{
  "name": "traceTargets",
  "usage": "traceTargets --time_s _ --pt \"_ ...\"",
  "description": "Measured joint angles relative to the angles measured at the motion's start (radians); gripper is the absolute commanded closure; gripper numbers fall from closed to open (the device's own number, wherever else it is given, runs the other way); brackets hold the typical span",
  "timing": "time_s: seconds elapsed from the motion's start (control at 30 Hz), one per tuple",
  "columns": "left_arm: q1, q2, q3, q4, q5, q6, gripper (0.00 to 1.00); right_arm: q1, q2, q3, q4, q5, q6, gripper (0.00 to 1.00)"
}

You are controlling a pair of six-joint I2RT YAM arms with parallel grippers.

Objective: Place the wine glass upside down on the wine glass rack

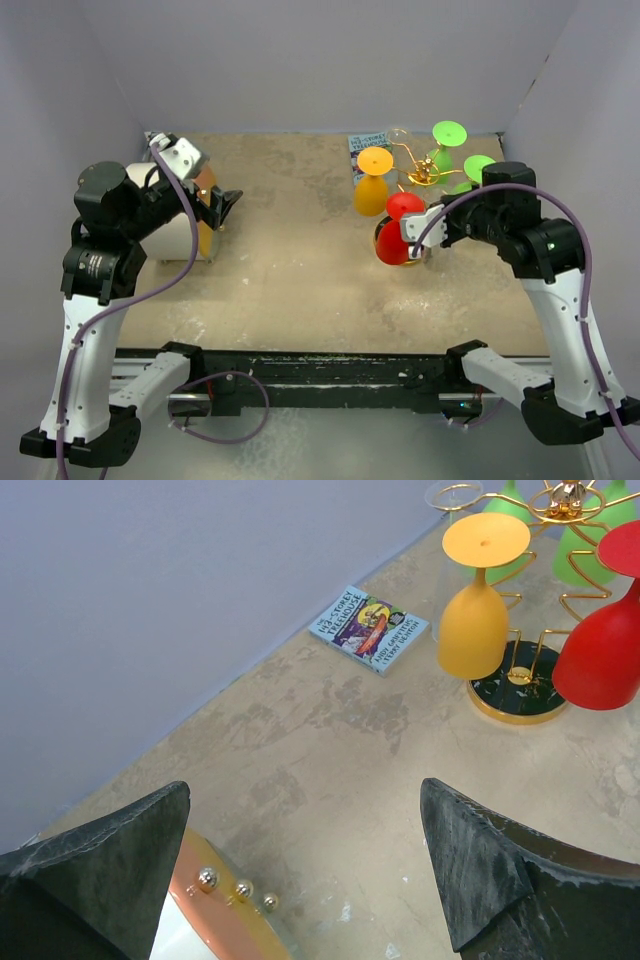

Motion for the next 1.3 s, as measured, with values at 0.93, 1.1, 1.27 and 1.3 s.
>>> traceTargets --time_s 0.93,1.1,1.27,1.3 --pt "0.006 0.016 0.0 0.003 0.026 0.0 0.01 0.0 0.027 -0.033 0.059 0.037 -0.003 1.0" --pt "0.006 0.016 0.0 0.003 0.027 0.0 0.01 0.0 0.026 -0.04 0.075 0.055 0.012 1.0" --pt "0.006 0.016 -0.003 0.003 0.031 0.0 0.01 0.0 0.026 -0.051 0.091 0.075 0.026 1.0" --pt "0.006 0.016 -0.004 0.003 0.032 0.0 0.01 0.0 0.026 -0.053 0.094 0.079 0.027 1.0"
